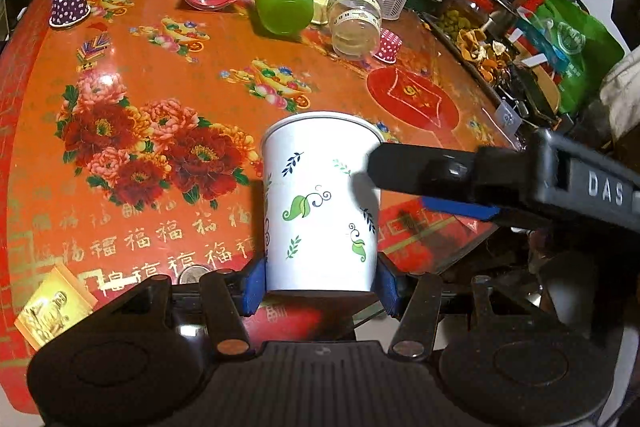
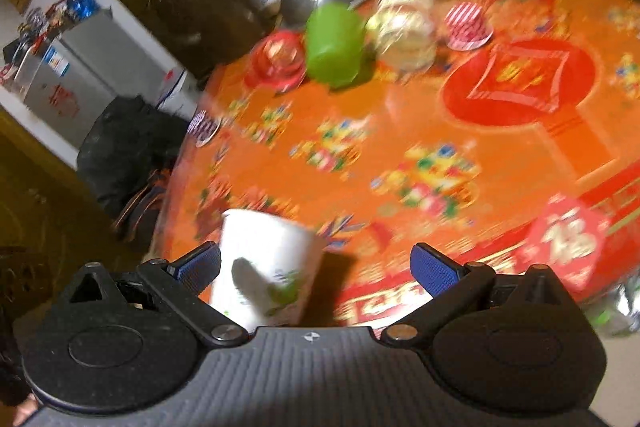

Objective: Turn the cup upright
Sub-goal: 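Hold the cup in the left tool while the right tool closes around its body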

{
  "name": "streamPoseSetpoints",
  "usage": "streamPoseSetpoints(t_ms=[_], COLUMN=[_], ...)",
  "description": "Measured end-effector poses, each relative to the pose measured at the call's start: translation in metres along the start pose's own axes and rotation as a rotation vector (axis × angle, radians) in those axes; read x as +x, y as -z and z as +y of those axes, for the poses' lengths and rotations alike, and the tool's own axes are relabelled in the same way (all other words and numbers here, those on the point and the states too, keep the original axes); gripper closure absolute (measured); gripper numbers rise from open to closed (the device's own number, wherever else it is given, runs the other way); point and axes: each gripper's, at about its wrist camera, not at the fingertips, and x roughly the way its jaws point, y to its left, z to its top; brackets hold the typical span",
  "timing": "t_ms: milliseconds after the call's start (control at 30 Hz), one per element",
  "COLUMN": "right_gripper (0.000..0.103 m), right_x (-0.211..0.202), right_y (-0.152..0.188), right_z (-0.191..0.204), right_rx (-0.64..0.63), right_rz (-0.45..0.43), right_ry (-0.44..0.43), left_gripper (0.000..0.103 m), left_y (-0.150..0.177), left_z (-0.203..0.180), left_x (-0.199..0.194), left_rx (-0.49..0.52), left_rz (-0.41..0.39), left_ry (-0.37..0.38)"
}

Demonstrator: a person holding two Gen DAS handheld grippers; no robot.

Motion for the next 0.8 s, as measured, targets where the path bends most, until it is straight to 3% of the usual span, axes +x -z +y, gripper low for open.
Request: streamPoseSetpoints(t_ms=[100,267,400,667,800], right_gripper=[0.001,0.001,0.017,0.023,0.032], right_x=[0.01,0.02,0.027,0.036,0.042], right_y=[-0.002,-0.008,-0.016,-0.016,-0.017], right_z=[0.006,0.018,0.021,0.026,0.027], right_rx=[0.045,0.046,0.034,0.022,0.015], right_rz=[0.062,0.109,0.134,0.166,0.188], right_ry=[-0.043,-0.031,0.013,0.031,0.038], left_gripper=[0.045,0.045,0.045,0.045,0.045], left_y=[0.002,0.004,0.005,0.004,0.005], left_z=[-0.002,-0.001,0.003,0.008,0.01], left_x=[0.0,0.0,-0.001,-0.001,-0.002], left_rx=[-0.005,-0.018,-0.03,-0.041,-0.046], left_rz=[-0.007,-0.008,-0.014,-0.016,-0.018], left_ry=[0.007,0.026,0.043,0.069,0.078])
